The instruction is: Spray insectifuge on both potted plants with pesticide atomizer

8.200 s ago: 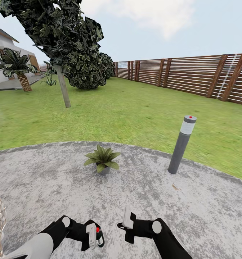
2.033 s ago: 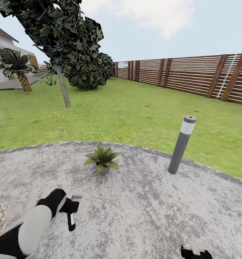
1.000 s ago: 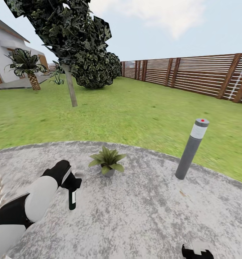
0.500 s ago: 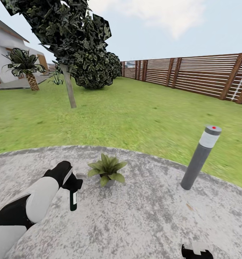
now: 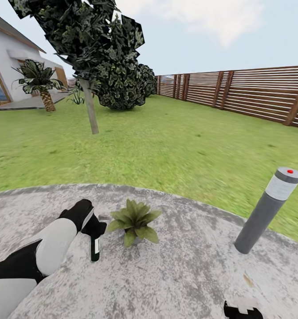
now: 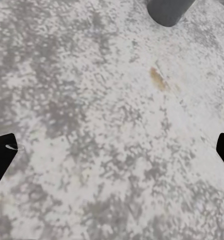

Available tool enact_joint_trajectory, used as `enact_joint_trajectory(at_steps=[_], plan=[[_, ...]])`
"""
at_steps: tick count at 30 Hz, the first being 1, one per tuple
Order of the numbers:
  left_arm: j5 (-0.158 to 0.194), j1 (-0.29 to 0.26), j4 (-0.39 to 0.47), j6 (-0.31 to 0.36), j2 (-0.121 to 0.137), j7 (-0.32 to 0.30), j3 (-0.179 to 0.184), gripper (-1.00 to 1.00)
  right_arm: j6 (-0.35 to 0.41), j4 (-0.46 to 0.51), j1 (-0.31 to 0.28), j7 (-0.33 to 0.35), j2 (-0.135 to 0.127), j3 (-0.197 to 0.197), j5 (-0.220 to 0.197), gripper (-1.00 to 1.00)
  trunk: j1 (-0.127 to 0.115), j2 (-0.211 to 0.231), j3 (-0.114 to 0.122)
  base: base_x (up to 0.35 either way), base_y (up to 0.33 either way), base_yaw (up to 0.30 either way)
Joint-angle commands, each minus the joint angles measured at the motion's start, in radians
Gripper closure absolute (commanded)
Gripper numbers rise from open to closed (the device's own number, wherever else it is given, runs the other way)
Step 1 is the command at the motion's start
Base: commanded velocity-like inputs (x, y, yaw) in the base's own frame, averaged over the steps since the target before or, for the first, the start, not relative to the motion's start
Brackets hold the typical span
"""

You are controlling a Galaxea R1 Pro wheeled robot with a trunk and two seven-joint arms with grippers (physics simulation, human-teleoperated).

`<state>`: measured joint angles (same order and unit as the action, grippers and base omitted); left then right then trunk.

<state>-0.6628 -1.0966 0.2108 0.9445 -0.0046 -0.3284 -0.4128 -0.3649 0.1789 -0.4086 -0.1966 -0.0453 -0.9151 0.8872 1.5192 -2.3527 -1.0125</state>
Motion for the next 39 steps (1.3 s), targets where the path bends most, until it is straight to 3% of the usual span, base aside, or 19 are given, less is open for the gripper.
enact_joint_trajectory(at_steps=[1,5,7,8,10,11,13,14,15,19,23,25,27,30,33,39], plan=[[-0.012,0.000,0.001,0.003,-0.004,-0.008,-0.004,1.00,-0.004,-0.002,-0.001,-0.004,0.000,-0.007,0.011,-1.00,0.000,0.000,-0.001,0.277,-0.158,0.001],[-0.014,0.065,0.000,0.003,0.005,-0.009,0.008,1.00,-0.002,-0.003,-0.001,-0.002,-0.001,-0.007,0.013,-1.00,0.000,0.000,-0.001,0.037,-0.022,0.000],[-0.015,0.099,0.001,0.002,0.010,-0.010,0.045,1.00,-0.002,-0.003,-0.001,0.000,-0.002,-0.006,0.013,-1.00,0.000,0.000,-0.001,0.002,-0.001,0.000],[-0.015,0.119,0.001,0.000,0.013,-0.021,0.086,1.00,-0.002,-0.003,-0.001,0.001,-0.002,-0.006,0.014,-1.00,0.000,0.000,-0.001,0.000,0.000,0.000],[-0.015,0.146,0.001,-0.007,0.018,-0.098,0.161,1.00,-0.002,-0.004,-0.001,0.001,-0.002,-0.005,0.014,-1.00,0.000,0.000,-0.001,0.000,0.000,0.000],[-0.016,0.156,0.006,-0.014,0.027,-0.184,0.201,1.00,-0.002,-0.004,-0.001,0.002,-0.002,-0.004,0.015,-1.00,0.000,0.000,-0.001,0.000,0.000,0.000],[-0.017,0.163,0.014,-0.037,0.058,-0.330,0.262,1.00,-0.002,-0.004,-0.001,0.002,-0.002,-0.004,0.015,-1.00,0.000,0.000,-0.001,0.000,0.000,0.000],[-0.017,0.163,0.016,-0.051,0.086,-0.420,0.302,1.00,-0.002,-0.004,-0.001,0.002,-0.002,-0.004,0.015,-1.00,0.000,0.000,-0.001,0.000,0.000,0.000],[-0.017,0.160,0.017,-0.056,0.106,-0.469,0.322,1.00,-0.002,-0.004,-0.001,0.002,-0.002,-0.004,0.015,-1.00,0.000,0.000,-0.001,0.000,0.000,0.000],[-0.020,0.149,0.018,-0.053,0.140,-0.560,0.343,1.00,-0.002,-0.004,-0.001,0.002,-0.002,-0.004,0.015,-1.00,0.000,0.000,-0.001,0.000,0.000,0.000],[-0.031,0.126,0.019,-0.047,0.142,-0.575,0.357,1.00,-0.002,-0.004,-0.001,0.002,-0.002,-0.004,0.015,-1.00,0.000,0.000,-0.001,0.000,0.000,0.000],[-0.055,0.093,0.018,-0.031,0.139,-0.622,0.398,1.00,-0.002,-0.004,-0.001,0.002,-0.002,-0.004,0.015,-1.00,0.000,0.000,-0.001,0.000,0.000,0.000],[-0.066,0.081,0.018,-0.017,0.139,-0.689,0.422,1.00,-0.002,-0.004,-0.001,0.002,-0.002,-0.004,0.015,-1.00,0.000,0.000,-0.001,0.000,0.000,0.000],[-0.104,0.074,0.019,-0.009,0.138,-0.787,0.486,1.00,-0.002,-0.004,-0.001,0.002,-0.002,-0.004,0.015,-1.00,0.000,0.000,-0.001,0.000,0.000,0.000],[-0.131,0.077,0.019,-0.007,0.133,-0.809,0.528,1.00,-0.002,-0.004,-0.001,0.002,0.002,-0.003,0.014,-1.00,0.000,0.000,-0.001,0.004,0.000,0.000],[-0.139,0.080,0.019,-0.005,0.128,-0.814,0.539,1.00,-0.002,-0.006,-0.001,-0.001,0.007,-0.004,0.013,-1.00,0.000,0.000,-0.001,0.236,0.000,0.000]])
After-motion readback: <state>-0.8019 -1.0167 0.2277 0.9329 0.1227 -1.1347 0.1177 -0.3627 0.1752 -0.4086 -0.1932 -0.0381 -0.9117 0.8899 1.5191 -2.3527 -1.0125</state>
